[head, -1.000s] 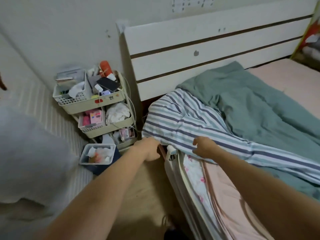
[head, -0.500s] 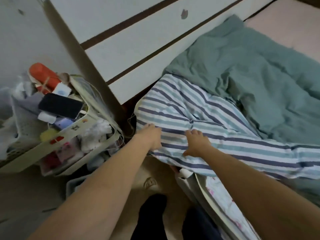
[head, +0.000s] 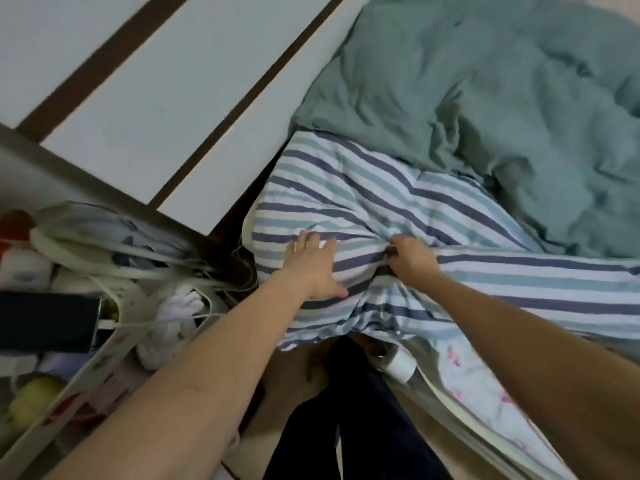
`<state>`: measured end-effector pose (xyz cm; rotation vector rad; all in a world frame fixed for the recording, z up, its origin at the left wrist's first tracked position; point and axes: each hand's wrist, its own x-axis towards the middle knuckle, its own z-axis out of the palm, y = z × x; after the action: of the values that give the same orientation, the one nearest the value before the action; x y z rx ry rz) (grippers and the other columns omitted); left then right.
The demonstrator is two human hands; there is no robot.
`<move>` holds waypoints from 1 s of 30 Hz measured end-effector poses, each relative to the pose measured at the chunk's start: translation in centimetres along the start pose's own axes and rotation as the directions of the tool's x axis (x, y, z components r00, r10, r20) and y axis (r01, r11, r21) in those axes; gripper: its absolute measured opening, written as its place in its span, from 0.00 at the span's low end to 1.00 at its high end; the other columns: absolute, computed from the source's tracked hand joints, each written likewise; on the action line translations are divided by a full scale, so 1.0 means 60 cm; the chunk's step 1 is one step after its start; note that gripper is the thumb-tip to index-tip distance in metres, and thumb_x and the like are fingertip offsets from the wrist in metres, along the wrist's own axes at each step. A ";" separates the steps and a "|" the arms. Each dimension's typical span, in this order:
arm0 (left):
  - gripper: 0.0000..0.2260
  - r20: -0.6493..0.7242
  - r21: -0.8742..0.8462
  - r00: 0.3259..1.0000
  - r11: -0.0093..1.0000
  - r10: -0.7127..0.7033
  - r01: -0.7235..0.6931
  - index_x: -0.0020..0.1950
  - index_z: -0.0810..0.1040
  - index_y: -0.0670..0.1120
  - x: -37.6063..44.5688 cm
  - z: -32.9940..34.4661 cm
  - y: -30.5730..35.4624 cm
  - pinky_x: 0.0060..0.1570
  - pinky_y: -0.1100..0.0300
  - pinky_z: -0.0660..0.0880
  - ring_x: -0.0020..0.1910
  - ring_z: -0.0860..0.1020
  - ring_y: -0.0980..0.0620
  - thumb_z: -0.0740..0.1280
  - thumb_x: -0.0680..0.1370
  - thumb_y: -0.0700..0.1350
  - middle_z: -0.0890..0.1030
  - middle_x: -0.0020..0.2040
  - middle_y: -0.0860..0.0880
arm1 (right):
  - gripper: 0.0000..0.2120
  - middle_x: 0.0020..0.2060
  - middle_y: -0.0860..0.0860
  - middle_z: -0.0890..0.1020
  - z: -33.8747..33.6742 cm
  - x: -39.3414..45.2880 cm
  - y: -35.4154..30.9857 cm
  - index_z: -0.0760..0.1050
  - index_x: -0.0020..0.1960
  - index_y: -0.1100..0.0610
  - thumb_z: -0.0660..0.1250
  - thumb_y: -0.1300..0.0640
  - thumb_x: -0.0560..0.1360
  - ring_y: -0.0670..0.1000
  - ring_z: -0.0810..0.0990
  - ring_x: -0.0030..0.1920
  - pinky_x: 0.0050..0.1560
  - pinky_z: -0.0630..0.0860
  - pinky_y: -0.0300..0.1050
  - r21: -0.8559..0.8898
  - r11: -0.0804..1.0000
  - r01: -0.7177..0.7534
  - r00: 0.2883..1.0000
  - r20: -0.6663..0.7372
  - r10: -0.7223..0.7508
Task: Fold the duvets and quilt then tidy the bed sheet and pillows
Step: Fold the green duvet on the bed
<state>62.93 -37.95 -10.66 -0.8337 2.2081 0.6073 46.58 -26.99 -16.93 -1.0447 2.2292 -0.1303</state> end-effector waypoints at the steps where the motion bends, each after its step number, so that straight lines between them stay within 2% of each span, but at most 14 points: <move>1: 0.55 -0.008 0.007 1.000 1.000 -0.003 0.003 0.79 0.37 0.50 0.008 -0.008 0.005 0.74 0.43 0.38 0.76 0.36 0.40 0.71 0.67 0.67 0.39 0.78 0.42 | 0.09 0.52 0.59 0.81 -0.034 0.015 -0.004 0.75 0.54 0.60 0.61 0.59 0.77 0.61 0.78 0.53 0.46 0.72 0.49 0.045 0.999 0.009 0.998 -0.057 -0.006; 4: 0.66 -0.149 0.006 0.989 1.000 -0.002 0.003 0.74 0.26 0.51 0.036 -0.037 0.023 0.68 0.39 0.29 0.73 0.28 0.38 0.72 0.59 0.72 0.30 0.75 0.42 | 0.11 0.54 0.63 0.80 -0.162 0.060 -0.021 0.76 0.55 0.62 0.61 0.56 0.78 0.63 0.77 0.55 0.48 0.71 0.51 0.123 0.992 0.014 0.975 -0.221 0.013; 7: 0.63 -0.340 -0.015 0.935 0.995 -0.102 0.103 0.74 0.26 0.50 0.066 -0.078 0.047 0.70 0.36 0.35 0.75 0.36 0.36 0.72 0.63 0.69 0.37 0.77 0.39 | 0.11 0.53 0.64 0.80 -0.285 0.091 -0.020 0.76 0.53 0.64 0.59 0.58 0.79 0.64 0.77 0.55 0.49 0.70 0.50 0.251 0.968 0.000 0.942 -0.324 0.084; 8: 0.59 -0.387 -0.061 0.910 0.988 -0.151 0.138 0.76 0.30 0.49 0.076 -0.100 0.055 0.70 0.35 0.38 0.76 0.40 0.36 0.72 0.66 0.66 0.44 0.78 0.38 | 0.11 0.52 0.64 0.80 -0.318 0.097 -0.016 0.77 0.52 0.63 0.59 0.58 0.79 0.63 0.78 0.54 0.47 0.70 0.48 0.291 0.957 0.000 0.932 -0.346 0.105; 10: 0.39 -0.471 -0.134 0.858 0.978 -0.205 0.160 0.78 0.52 0.48 0.101 -0.151 0.070 0.71 0.36 0.44 0.76 0.55 0.40 0.68 0.74 0.59 0.63 0.74 0.40 | 0.08 0.46 0.62 0.81 -0.369 0.100 -0.004 0.76 0.47 0.59 0.60 0.58 0.78 0.61 0.79 0.51 0.43 0.67 0.46 0.318 0.948 0.009 0.919 -0.375 0.117; 12: 0.13 -0.554 -0.100 0.817 0.987 -0.160 0.126 0.63 0.74 0.49 0.119 -0.201 0.082 0.73 0.39 0.50 0.65 0.72 0.44 0.61 0.80 0.50 0.78 0.60 0.45 | 0.06 0.42 0.59 0.79 -0.391 0.094 0.006 0.73 0.42 0.57 0.60 0.60 0.77 0.60 0.79 0.48 0.40 0.63 0.43 0.292 0.956 0.014 0.915 -0.389 0.105; 13: 0.10 -0.572 -0.094 0.809 0.991 -0.135 0.099 0.56 0.77 0.50 0.127 -0.230 0.094 0.73 0.41 0.52 0.60 0.75 0.45 0.58 0.81 0.47 0.81 0.55 0.46 | 0.06 0.42 0.59 0.79 -0.398 0.090 0.015 0.71 0.42 0.58 0.60 0.61 0.77 0.61 0.78 0.48 0.40 0.62 0.43 0.278 0.961 0.008 0.905 -0.410 0.112; 15: 0.13 -0.560 -0.179 0.817 0.983 -0.138 0.043 0.54 0.78 0.49 0.135 -0.264 0.108 0.70 0.43 0.59 0.57 0.76 0.43 0.54 0.82 0.45 0.81 0.54 0.45 | 0.06 0.49 0.62 0.78 -0.385 0.079 0.029 0.73 0.48 0.62 0.59 0.60 0.77 0.63 0.76 0.51 0.43 0.64 0.46 0.193 0.981 0.009 0.865 -0.494 0.089; 18: 0.13 -0.631 -0.360 0.755 0.930 -0.178 -0.081 0.56 0.75 0.44 0.154 -0.320 0.124 0.56 0.49 0.70 0.55 0.76 0.39 0.53 0.83 0.45 0.79 0.56 0.40 | 0.24 0.60 0.60 0.73 -0.351 0.061 0.055 0.70 0.63 0.61 0.62 0.46 0.74 0.62 0.71 0.59 0.59 0.67 0.54 -0.094 0.985 0.145 0.785 -0.595 -0.172; 21: 0.11 -0.654 -0.477 0.719 0.866 -0.236 -0.149 0.51 0.73 0.42 0.166 -0.381 0.132 0.48 0.52 0.68 0.49 0.74 0.42 0.53 0.83 0.44 0.78 0.54 0.39 | 0.45 0.74 0.58 0.62 -0.308 0.049 0.066 0.56 0.76 0.54 0.58 0.29 0.67 0.59 0.61 0.74 0.72 0.53 0.55 -0.433 0.863 0.258 0.832 -0.354 -0.427; 25: 0.13 -0.696 -0.400 0.702 0.893 -0.152 -0.204 0.53 0.76 0.41 0.177 -0.446 0.139 0.53 0.51 0.71 0.52 0.75 0.41 0.53 0.83 0.44 0.79 0.54 0.40 | 0.54 0.77 0.57 0.42 -0.286 0.068 0.050 0.34 0.77 0.50 0.65 0.33 0.68 0.57 0.39 0.77 0.74 0.36 0.55 -0.382 0.918 0.111 0.941 -0.258 -0.221; 26: 0.13 -0.698 -0.326 0.710 0.923 -0.090 -0.204 0.53 0.76 0.42 0.184 -0.454 0.137 0.53 0.50 0.72 0.52 0.76 0.41 0.53 0.83 0.45 0.80 0.54 0.40 | 0.53 0.77 0.58 0.44 -0.290 0.080 0.040 0.31 0.77 0.51 0.66 0.37 0.70 0.58 0.42 0.77 0.74 0.35 0.56 -0.364 0.929 0.063 0.946 -0.274 -0.171; 28: 0.12 -0.667 -0.212 0.745 0.956 0.010 -0.203 0.52 0.76 0.45 0.197 -0.459 0.127 0.52 0.49 0.73 0.50 0.76 0.41 0.53 0.83 0.45 0.81 0.52 0.42 | 0.47 0.72 0.58 0.61 -0.302 0.101 0.024 0.33 0.77 0.55 0.64 0.45 0.74 0.58 0.58 0.74 0.75 0.40 0.57 -0.348 0.937 0.019 0.945 -0.299 -0.130; 30: 0.11 -0.642 -0.208 0.766 0.955 0.028 -0.210 0.50 0.76 0.45 0.217 -0.462 0.110 0.52 0.49 0.73 0.50 0.76 0.40 0.54 0.82 0.44 0.81 0.51 0.41 | 0.35 0.63 0.54 0.73 -0.324 0.124 0.021 0.48 0.78 0.54 0.61 0.49 0.77 0.57 0.71 0.65 0.73 0.55 0.53 -0.081 0.995 0.051 0.929 -0.362 -0.077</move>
<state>38.92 -55.60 -0.97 -1.1780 2.8562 0.7865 30.56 -34.98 -6.20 -1.2130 2.5475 -0.2990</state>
